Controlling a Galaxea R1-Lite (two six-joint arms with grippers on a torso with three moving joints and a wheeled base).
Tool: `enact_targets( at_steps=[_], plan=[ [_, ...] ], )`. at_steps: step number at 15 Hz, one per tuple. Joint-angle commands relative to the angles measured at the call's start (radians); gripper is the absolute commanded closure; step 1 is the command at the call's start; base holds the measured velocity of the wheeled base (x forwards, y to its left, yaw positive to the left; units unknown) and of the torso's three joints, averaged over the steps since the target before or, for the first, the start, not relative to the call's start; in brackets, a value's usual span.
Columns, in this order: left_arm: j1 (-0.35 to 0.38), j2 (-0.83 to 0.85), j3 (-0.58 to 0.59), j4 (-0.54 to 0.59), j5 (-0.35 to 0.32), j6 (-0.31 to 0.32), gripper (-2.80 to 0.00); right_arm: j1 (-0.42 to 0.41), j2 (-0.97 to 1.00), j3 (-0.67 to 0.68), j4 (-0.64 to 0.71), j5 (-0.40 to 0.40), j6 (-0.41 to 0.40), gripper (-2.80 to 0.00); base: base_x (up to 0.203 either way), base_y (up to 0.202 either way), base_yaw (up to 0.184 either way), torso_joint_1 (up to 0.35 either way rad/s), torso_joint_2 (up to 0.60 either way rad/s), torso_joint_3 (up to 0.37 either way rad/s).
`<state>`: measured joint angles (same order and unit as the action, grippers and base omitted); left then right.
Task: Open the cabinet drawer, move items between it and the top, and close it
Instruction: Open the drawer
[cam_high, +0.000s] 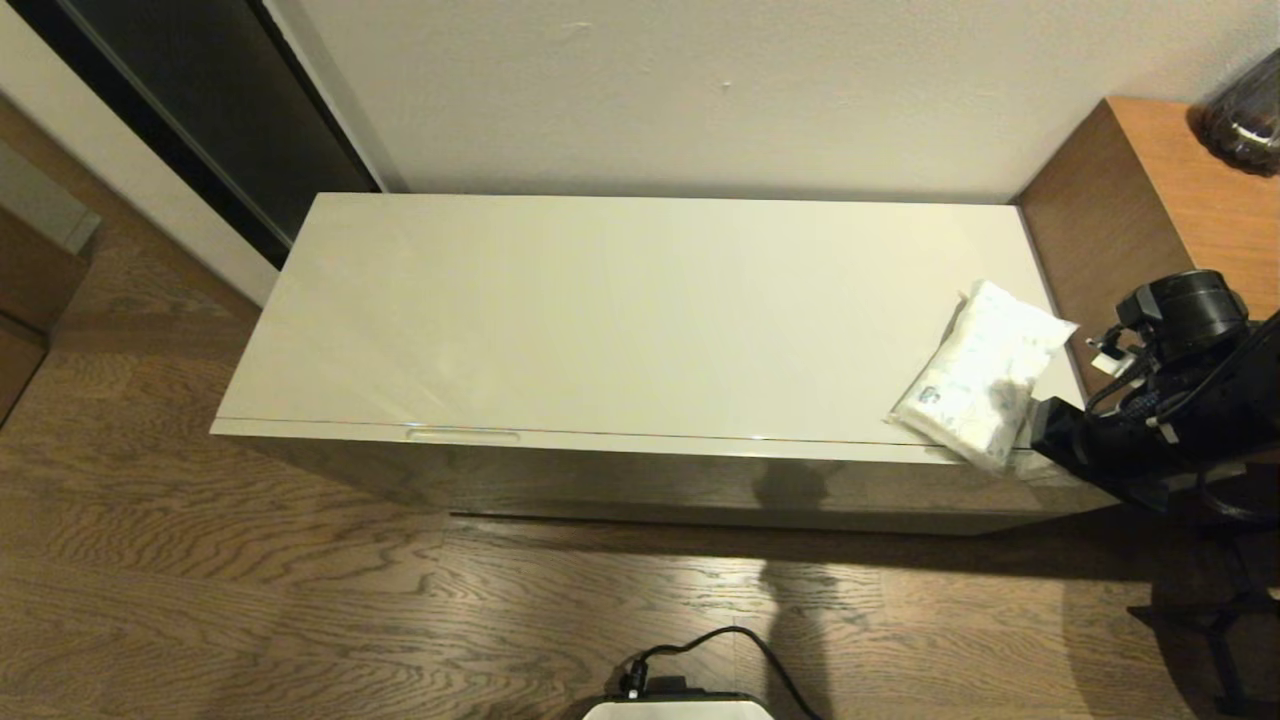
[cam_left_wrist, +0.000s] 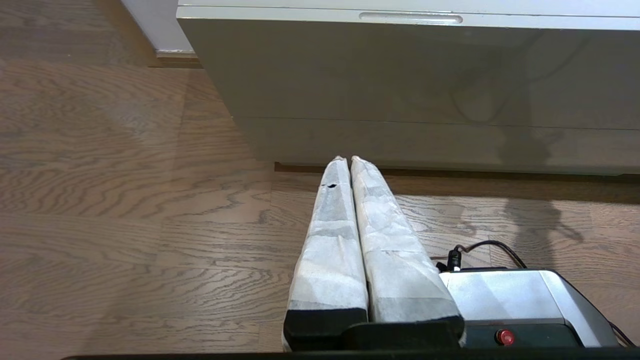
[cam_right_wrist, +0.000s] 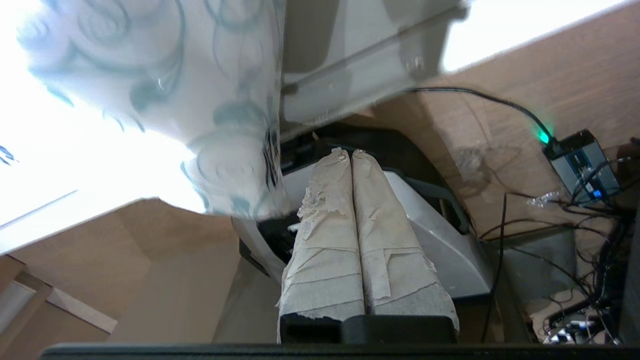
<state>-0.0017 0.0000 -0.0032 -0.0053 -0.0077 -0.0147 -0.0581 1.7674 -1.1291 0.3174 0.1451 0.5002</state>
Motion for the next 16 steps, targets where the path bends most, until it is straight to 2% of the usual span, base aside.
enact_targets(
  at_steps=[1, 9, 16],
  plan=[
    [0.000, 0.002, 0.000, -0.001, 0.000, -0.001, 0.00, 0.001, 0.006, -0.021, 0.000, 0.001, 0.011, 0.00, 0.000, 0.000, 0.000, 0.000, 0.00, 0.000],
    [0.000, 0.002, 0.000, -0.001, 0.000, -0.001, 0.00, 0.010, 0.080, -0.113, 0.000, -0.001, 0.070, 0.00, 0.000, 0.000, 0.000, 0.000, 0.00, 0.000],
    [0.000, 0.002, 0.000, -0.001, 0.000, -0.001, 0.00, 0.023, 0.098, -0.104, 0.002, -0.002, 0.072, 0.00, 0.000, 0.000, 0.000, 0.000, 0.00, 0.000]
  ],
)
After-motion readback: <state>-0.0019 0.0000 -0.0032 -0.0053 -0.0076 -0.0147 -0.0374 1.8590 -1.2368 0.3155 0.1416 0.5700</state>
